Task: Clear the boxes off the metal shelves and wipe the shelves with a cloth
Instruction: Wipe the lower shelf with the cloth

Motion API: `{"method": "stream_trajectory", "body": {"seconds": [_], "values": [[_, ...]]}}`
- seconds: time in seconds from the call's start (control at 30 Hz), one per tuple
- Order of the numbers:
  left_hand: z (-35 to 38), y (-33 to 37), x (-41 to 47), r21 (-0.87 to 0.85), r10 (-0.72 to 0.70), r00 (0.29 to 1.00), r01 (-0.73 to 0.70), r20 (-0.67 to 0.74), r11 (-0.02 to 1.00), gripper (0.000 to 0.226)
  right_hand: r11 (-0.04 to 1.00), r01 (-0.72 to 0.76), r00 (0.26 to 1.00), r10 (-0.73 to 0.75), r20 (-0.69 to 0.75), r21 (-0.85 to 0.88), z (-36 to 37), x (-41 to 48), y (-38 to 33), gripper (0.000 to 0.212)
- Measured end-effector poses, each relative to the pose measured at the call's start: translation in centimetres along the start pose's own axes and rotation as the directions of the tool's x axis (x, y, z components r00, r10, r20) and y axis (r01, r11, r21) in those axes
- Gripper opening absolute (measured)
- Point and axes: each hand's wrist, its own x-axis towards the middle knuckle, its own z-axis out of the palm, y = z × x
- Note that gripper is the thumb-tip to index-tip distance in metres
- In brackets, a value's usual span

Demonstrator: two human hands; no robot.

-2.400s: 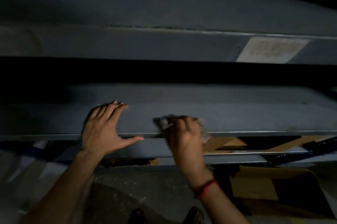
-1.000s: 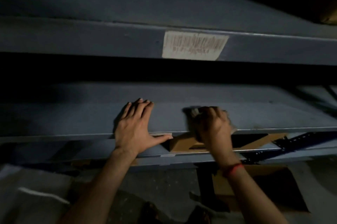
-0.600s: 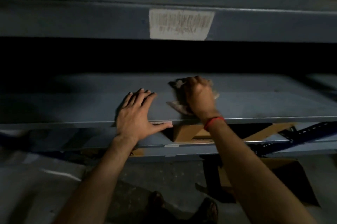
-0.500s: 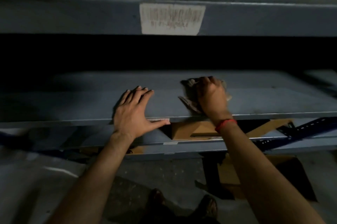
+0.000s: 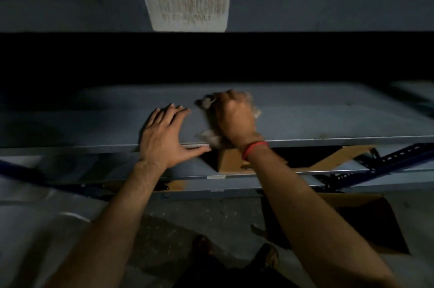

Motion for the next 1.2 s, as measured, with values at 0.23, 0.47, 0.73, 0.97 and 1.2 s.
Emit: {"method": "stream_trajectory", "body": {"seconds": [0.23, 0.47, 0.73, 0.97, 1.2], "values": [[0.0, 0.2, -0.1, -0.002, -0.018, 1.000, 0.018, 0.009, 1.000, 0.119, 0.965, -0.223, 0.975, 0.222, -0.020, -0.140, -3.9, -3.9, 6.4, 0.030], [0.0, 0.3, 0.0, -0.050, -0.004, 1.000, 0.004, -0.006, 0.999, 0.110, 1.000, -0.009, 1.000, 0.009, 0.001, 0.018, 0.0, -5.7, -3.5, 0.027], [-0.5, 0.5, 0.0, -0.035, -0.001, 1.000, 0.002, 0.022, 0.999, 0.116, 0.987, -0.109, 0.992, 0.116, 0.047, -0.121, -1.9, 1.7, 7.6, 0.031], [-0.9, 5.2, 0.9, -0.043, -0.063, 0.996, 0.066, 0.069, 0.997, 0.128, 0.959, -0.271, 0.962, 0.273, 0.015, -0.082, -6.0, -7.9, 6.9, 0.045], [1.2, 11.7, 0.9, -0.314, -0.075, 0.997, 0.069, -0.007, 0.947, 0.113, 0.993, 0.071, 0.997, -0.072, 0.005, 0.091, -2.4, -3.3, 3.1, 0.024]]}}
